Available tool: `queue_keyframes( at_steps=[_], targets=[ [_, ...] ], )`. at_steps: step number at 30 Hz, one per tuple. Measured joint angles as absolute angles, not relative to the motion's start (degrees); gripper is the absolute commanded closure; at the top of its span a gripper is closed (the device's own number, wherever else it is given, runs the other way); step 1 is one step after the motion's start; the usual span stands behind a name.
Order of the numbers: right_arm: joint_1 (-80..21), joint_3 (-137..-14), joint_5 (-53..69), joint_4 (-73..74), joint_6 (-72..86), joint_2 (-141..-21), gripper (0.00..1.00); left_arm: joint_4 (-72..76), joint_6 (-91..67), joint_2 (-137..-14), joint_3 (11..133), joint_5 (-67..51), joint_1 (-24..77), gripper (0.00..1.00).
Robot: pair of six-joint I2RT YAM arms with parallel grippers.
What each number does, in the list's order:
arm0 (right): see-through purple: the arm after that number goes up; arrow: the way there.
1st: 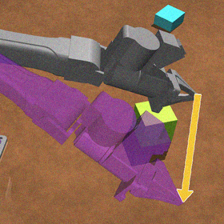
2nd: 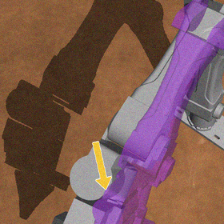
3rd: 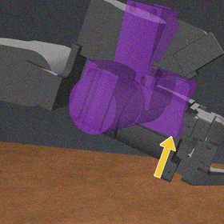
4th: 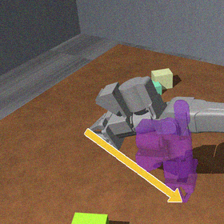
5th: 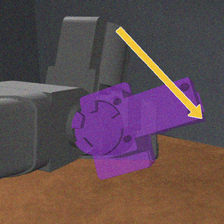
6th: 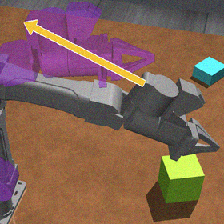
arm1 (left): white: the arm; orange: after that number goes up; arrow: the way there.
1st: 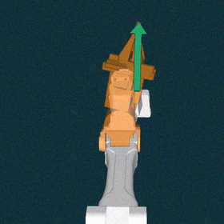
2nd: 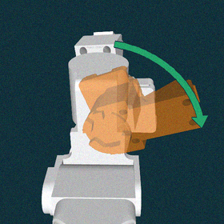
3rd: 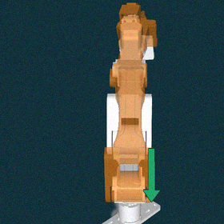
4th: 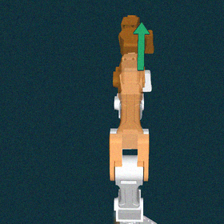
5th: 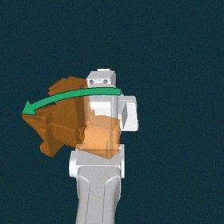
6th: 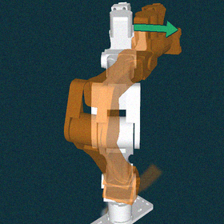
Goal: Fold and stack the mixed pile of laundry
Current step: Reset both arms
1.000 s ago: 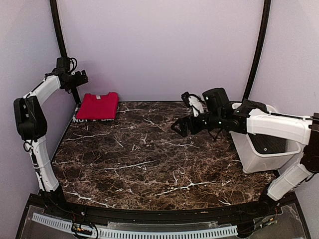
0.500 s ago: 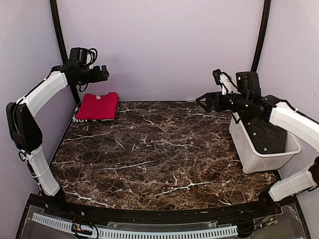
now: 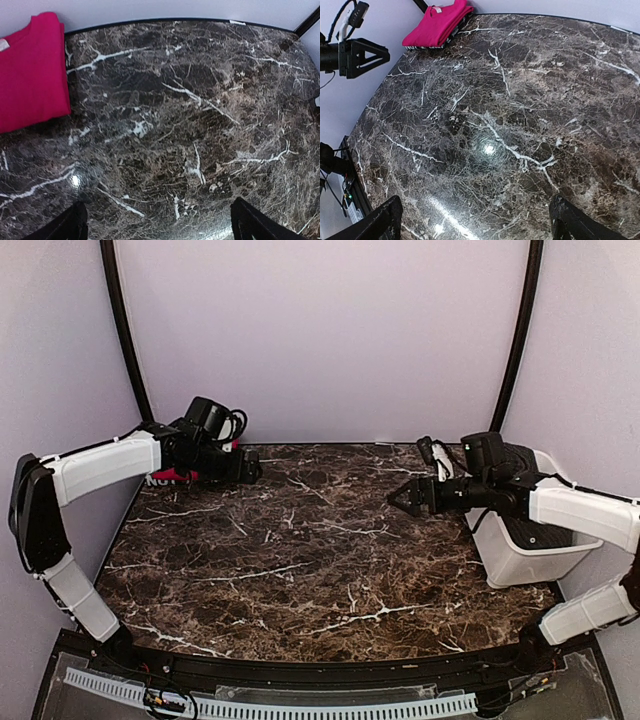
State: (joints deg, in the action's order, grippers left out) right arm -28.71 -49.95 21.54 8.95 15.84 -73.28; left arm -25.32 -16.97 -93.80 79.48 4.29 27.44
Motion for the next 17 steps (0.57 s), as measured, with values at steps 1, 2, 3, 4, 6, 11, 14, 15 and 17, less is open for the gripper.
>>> queue_keyframes(
  at_steps=[1, 2, 3, 4, 6, 11, 14, 15, 17],
  targets=[
    [-28.71, -49.30, 22.15, 8.49, 16.34, -73.41, 0.01, -24.82, -17.72, -93.49, 77.30, 4.14, 28.21, 0.01],
    [-28.73, -48.53, 22.87, 7.57, 16.86, -73.60, 0.01, -24.03, -18.50, -93.08, 75.16, 4.03, 28.86, 0.01],
    [-28.73, -47.92, 23.51, 6.63, 17.30, -73.93, 0.02, -23.38, -19.38, -92.75, 73.03, 3.97, 29.50, 0.01],
    [-28.86, -47.42, 24.01, 5.78, 17.65, -74.32, 0.01, -22.81, -20.21, -92.51, 71.20, 3.92, 30.00, 0.01],
    [-29.10, -46.72, 24.67, 4.40, 18.22, -75.57, 0.02, -21.54, -21.78, -92.44, 68.49, 3.88, 30.85, 0.01],
    [-30.06, -45.80, 25.36, 2.04, 18.96, -78.15, 0.01, -19.27, -24.34, -92.44, 65.73, 3.92, 31.70, 0.01],
    [-30.35, -45.80, 25.52, 1.39, 18.98, -78.30, 0.01, -18.13, -24.91, -92.16, 65.67, 4.03, 31.75, 0.01],
    [-30.37, -45.80, 25.52, 1.10, 18.98, -78.30, 0.02, -17.65, -24.91, -91.90, 65.60, 4.03, 31.75, 0.01],
    [-30.37, -45.80, 25.52, 0.93, 18.96, -78.30, 0.01, -16.47, -24.91, -91.15, 65.32, 4.10, 31.73, 0.01]
  ],
)
